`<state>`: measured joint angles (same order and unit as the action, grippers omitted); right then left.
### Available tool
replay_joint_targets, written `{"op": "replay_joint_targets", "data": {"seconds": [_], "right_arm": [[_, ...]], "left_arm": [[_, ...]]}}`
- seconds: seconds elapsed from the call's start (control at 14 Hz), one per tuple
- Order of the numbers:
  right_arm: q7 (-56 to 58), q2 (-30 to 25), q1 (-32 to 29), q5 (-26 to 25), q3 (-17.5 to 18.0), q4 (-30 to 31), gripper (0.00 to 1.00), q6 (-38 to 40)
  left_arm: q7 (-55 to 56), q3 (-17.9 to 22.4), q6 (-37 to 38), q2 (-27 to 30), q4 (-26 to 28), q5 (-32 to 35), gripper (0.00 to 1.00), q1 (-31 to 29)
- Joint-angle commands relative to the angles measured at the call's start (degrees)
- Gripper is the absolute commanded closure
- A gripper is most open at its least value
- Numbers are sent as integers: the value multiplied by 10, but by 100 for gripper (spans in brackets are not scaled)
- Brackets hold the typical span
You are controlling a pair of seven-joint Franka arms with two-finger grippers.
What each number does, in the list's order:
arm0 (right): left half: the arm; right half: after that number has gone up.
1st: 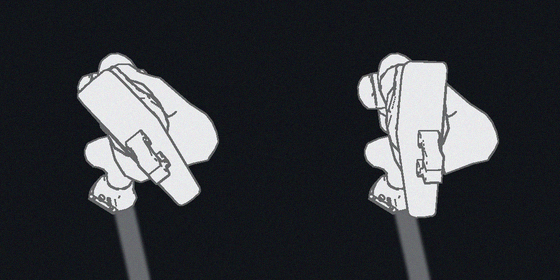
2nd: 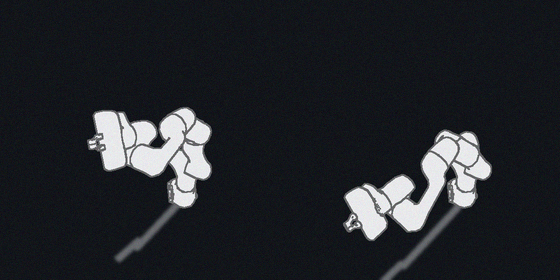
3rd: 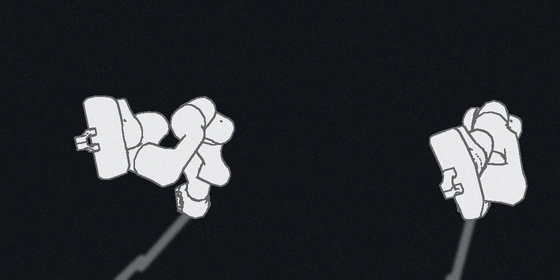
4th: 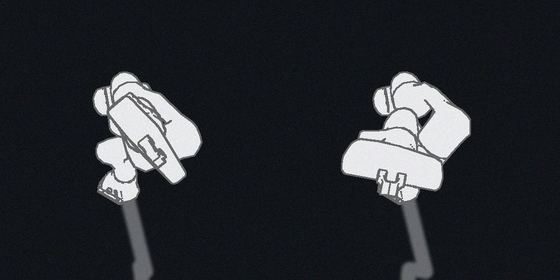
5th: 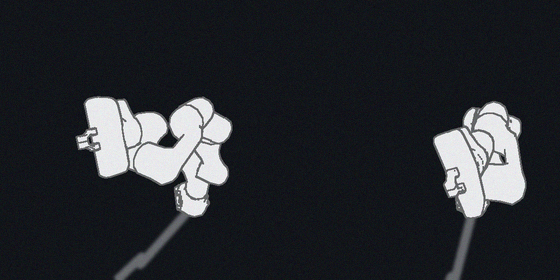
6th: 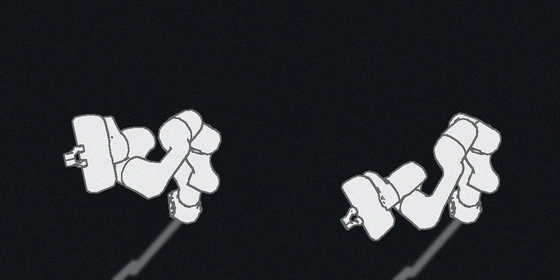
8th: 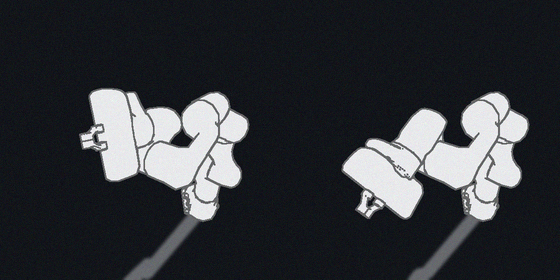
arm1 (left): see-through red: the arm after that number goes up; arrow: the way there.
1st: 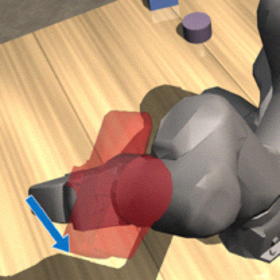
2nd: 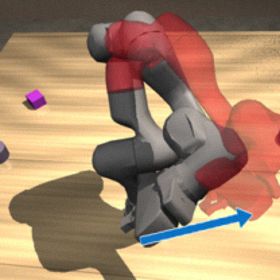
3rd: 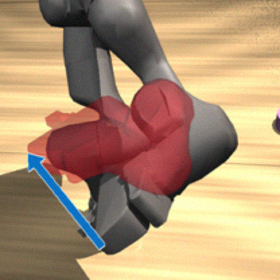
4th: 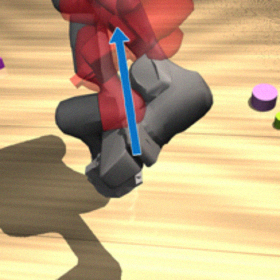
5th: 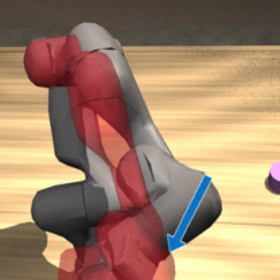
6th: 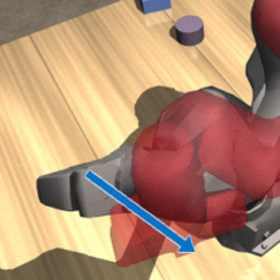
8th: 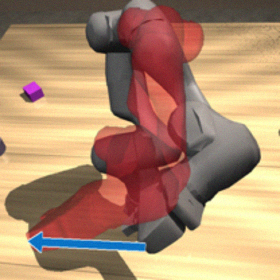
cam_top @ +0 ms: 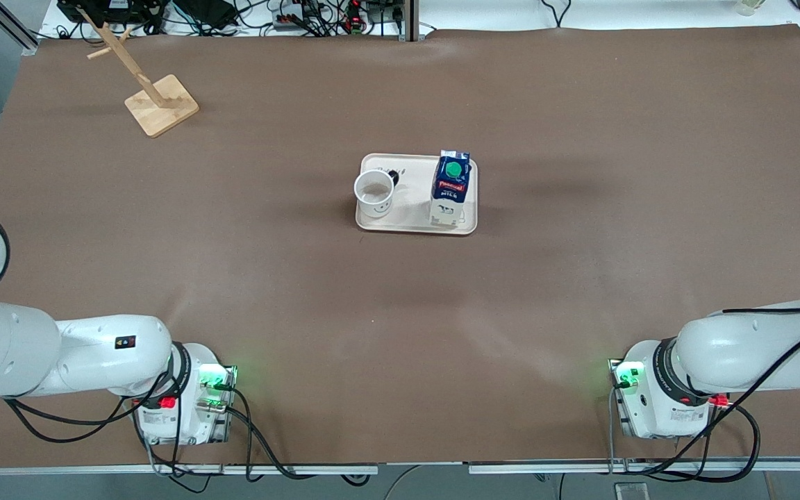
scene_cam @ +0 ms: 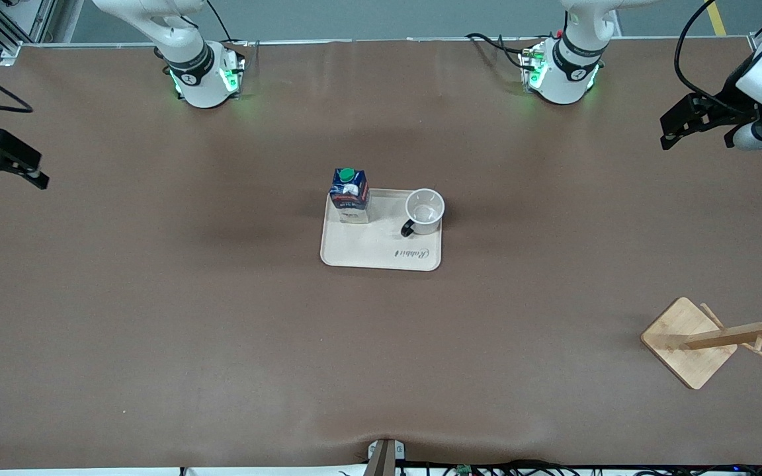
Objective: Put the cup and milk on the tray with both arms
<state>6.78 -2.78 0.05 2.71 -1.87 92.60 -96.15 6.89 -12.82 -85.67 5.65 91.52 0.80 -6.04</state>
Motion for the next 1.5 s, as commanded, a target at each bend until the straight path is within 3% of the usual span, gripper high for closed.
{"op": "replay_joint_targets", "data": {"seconds": [0.0, 0.21, 1.43], "right_arm": [[2, -38, -1, 4, 5, 56, 0, -13], [-4, -39, 7, -30, 20, 44, 0, -7], [-5, -31, -14, -42, 13, 37, 0, 16]], "left_arm": [[-10, 0, -8, 11, 9, -10, 0, -3], [-10, 0, -8, 5, 2, -9, 0, -2], [-6, 6, 0, 2, -13, -9, 0, -6]]}}
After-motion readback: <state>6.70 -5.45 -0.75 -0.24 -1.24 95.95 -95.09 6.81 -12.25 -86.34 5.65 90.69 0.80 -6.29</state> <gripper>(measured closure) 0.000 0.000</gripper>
